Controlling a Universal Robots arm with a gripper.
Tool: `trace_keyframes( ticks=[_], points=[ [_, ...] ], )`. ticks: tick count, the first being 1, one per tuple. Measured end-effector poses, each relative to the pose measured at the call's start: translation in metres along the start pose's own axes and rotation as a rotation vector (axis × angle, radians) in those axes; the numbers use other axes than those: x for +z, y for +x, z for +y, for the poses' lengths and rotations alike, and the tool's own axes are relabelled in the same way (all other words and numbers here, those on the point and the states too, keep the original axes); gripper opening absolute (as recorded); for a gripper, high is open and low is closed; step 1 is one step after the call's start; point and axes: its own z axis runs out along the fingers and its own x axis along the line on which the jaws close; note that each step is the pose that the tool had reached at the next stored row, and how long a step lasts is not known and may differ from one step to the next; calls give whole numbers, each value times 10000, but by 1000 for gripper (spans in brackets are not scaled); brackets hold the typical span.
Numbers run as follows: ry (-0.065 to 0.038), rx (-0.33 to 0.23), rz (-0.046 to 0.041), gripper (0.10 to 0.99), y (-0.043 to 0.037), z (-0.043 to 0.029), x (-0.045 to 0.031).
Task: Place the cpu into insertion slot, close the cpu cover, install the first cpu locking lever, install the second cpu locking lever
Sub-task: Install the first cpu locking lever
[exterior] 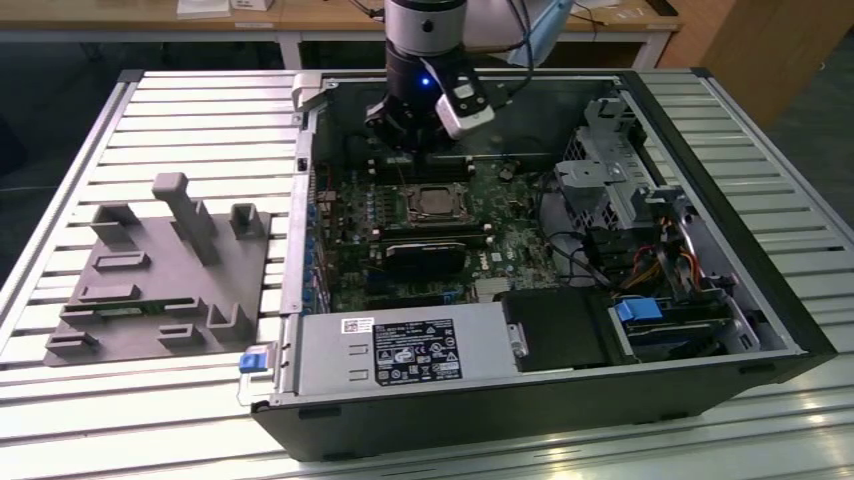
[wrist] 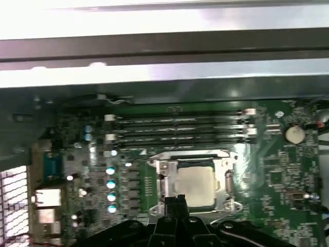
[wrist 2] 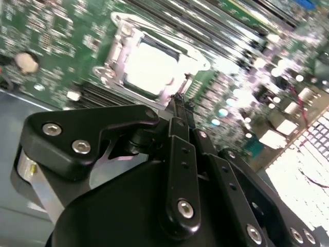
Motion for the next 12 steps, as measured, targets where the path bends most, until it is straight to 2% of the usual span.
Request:
trace_keyframes(
  ticks=[5, 12],
  points=[
    [-5, -4, -12, 106, 172, -11, 3],
    [-5, -5, -17, 106, 306, 25, 13]
  ],
)
